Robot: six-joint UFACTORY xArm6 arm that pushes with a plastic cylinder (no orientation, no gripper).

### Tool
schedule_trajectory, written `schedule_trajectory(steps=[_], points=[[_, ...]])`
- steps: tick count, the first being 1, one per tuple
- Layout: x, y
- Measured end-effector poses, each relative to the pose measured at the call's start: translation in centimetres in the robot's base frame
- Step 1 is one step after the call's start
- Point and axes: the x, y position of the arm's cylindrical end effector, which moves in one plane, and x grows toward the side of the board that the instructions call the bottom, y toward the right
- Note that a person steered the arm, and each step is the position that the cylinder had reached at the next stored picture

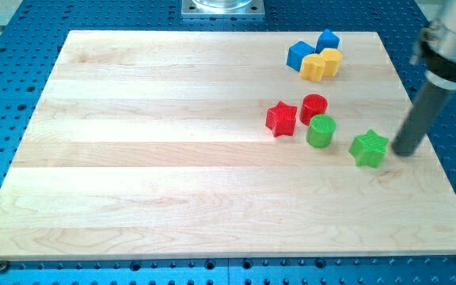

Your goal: Move the green blocks top left to the red star

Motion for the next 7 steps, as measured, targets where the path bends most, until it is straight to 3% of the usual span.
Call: schedule_trajectory(steps=[1,4,6,7], points=[[1.8,-6.2],[-4.8,-17.8],[-3.6,-16.5],[-7.2,-16.4]])
